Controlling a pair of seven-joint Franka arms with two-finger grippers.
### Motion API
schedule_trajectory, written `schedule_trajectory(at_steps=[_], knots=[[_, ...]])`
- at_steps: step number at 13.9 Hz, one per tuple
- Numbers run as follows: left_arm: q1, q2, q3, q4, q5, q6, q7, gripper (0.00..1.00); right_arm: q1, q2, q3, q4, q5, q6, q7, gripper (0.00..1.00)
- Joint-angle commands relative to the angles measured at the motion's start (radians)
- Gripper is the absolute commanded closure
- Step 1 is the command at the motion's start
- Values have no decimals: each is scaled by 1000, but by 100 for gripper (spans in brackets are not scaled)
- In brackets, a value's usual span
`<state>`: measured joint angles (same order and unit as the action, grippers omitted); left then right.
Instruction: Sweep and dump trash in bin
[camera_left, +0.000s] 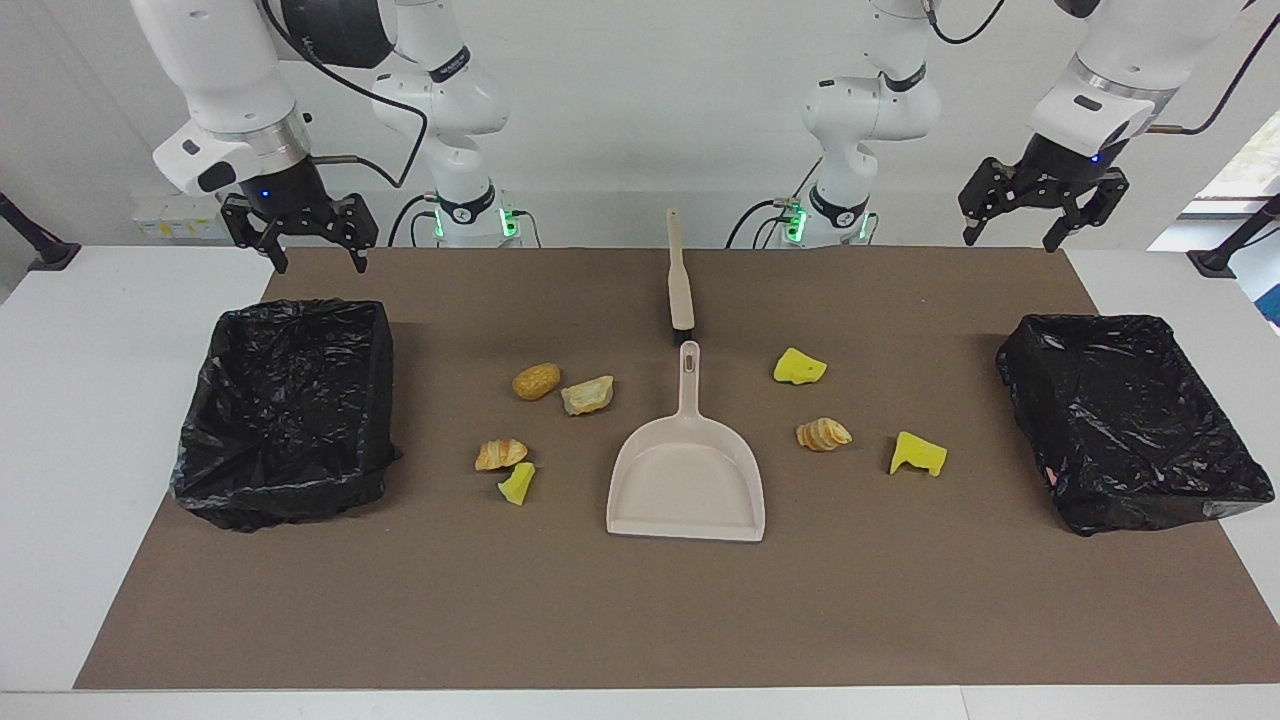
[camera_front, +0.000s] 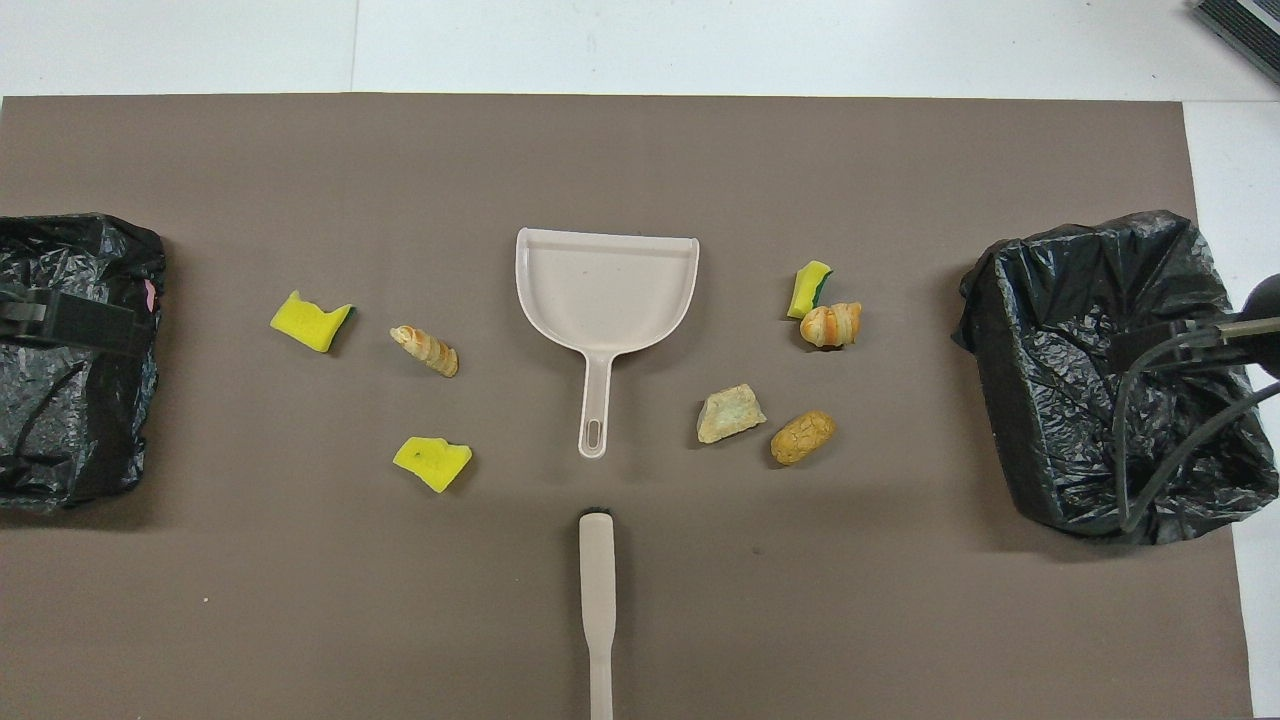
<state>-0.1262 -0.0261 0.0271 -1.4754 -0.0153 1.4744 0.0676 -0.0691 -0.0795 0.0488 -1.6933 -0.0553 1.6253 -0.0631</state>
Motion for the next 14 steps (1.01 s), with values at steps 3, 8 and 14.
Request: schedule_trajectory(at_steps=[3, 8, 14], knots=[[2, -17, -3, -25, 6, 18, 12, 0, 3, -8, -3, -6, 8, 7, 19, 0], [5, -20, -3, -26, 5, 14, 9, 0, 3, -8, -3, -6, 8, 7, 19, 0], [5, -21, -3, -28, 5, 7, 8, 0, 3, -8, -3, -6, 8, 7, 19, 0]])
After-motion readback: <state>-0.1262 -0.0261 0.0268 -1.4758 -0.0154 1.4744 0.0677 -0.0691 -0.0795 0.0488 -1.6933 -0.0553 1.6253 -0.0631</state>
